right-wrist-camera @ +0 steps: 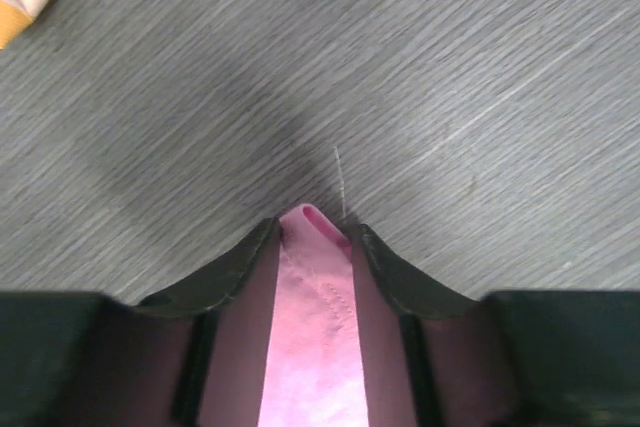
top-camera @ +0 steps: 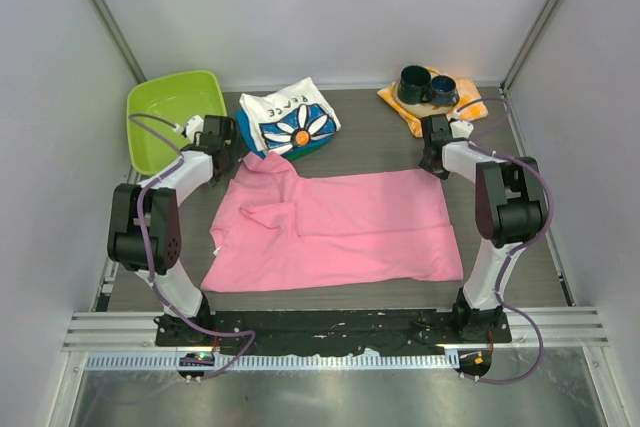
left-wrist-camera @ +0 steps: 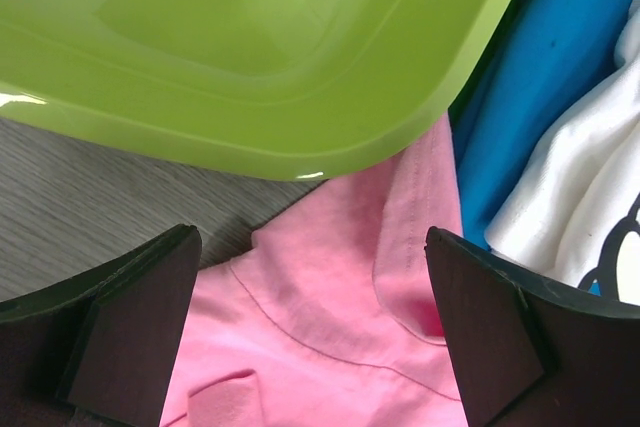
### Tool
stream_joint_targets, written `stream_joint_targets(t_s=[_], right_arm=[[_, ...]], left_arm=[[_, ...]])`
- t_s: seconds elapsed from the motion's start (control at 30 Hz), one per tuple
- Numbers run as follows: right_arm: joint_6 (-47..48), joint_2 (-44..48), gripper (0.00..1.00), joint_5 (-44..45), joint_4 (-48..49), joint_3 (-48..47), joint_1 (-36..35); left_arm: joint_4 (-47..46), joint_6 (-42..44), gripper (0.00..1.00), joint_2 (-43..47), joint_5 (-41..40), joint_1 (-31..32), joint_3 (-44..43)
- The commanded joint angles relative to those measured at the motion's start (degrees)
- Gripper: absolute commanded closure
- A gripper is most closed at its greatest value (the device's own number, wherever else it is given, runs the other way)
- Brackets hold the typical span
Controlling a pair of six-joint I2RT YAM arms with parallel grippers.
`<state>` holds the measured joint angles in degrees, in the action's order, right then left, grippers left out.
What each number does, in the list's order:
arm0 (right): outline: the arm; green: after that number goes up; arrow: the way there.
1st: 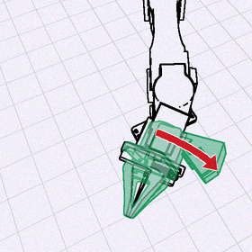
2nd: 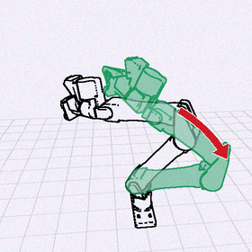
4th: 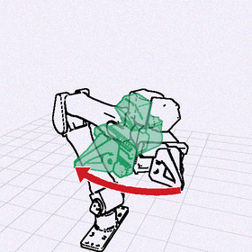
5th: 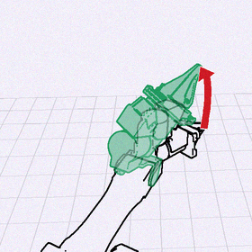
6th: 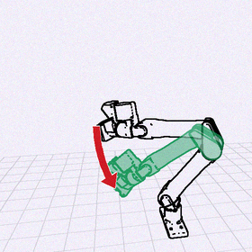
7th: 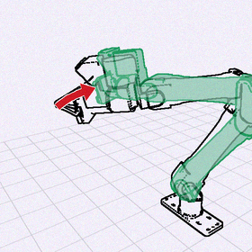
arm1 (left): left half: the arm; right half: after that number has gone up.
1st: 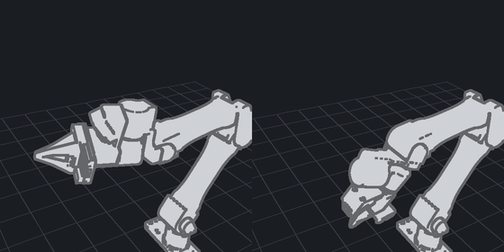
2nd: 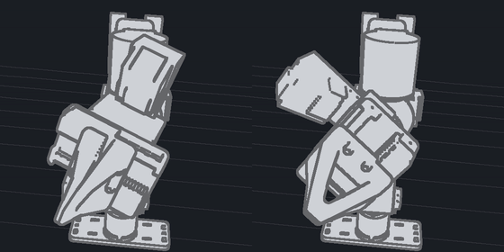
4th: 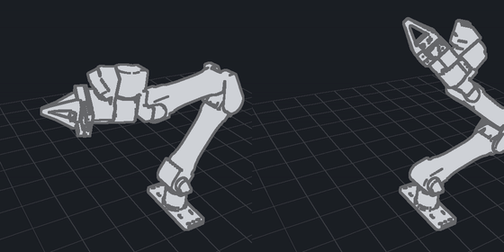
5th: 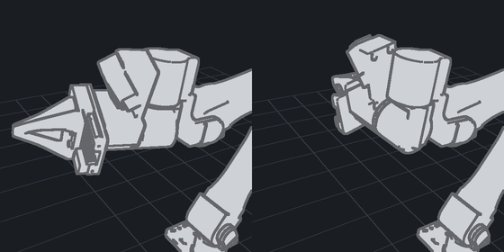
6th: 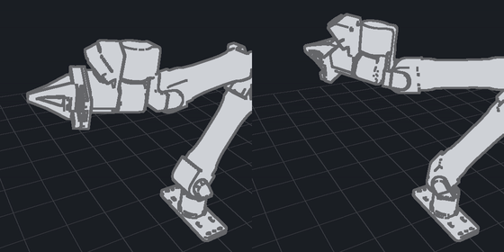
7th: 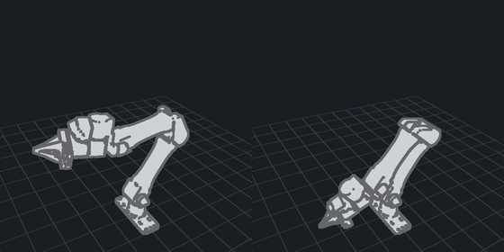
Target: Fold and stack the t-shirts
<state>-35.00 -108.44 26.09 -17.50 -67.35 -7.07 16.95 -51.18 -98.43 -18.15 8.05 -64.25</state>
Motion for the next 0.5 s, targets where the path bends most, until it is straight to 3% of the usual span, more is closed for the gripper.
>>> stream_joint_targets(t_s=[0.0, 0.17, 0.3, 0.47], right_arm=[[-1.03, -0.89, 0.67, -1.21, 1.32, 0.02, -0.22], [-1.03, -0.98, 0.99, -1.30, 1.24, 0.29, -0.22], [-1.03, -0.37, 0.99, -1.74, 1.41, 0.90, -0.22], [-0.59, 1.39, 0.99, -1.56, 2.03, 1.79, -0.22]], left_arm=[[-3.59, -1.47, 0.00, -0.62, 0.49, -0.58, -0.70], [-4.38, -2.78, 0.00, -2.20, 1.63, -0.58, -1.14], [-5.87, -3.84, 0.00, -4.13, 2.24, -0.58, -1.58], [-14.48, -7.00, 0.10, -1.68, -0.74, -0.58, 3.68]])
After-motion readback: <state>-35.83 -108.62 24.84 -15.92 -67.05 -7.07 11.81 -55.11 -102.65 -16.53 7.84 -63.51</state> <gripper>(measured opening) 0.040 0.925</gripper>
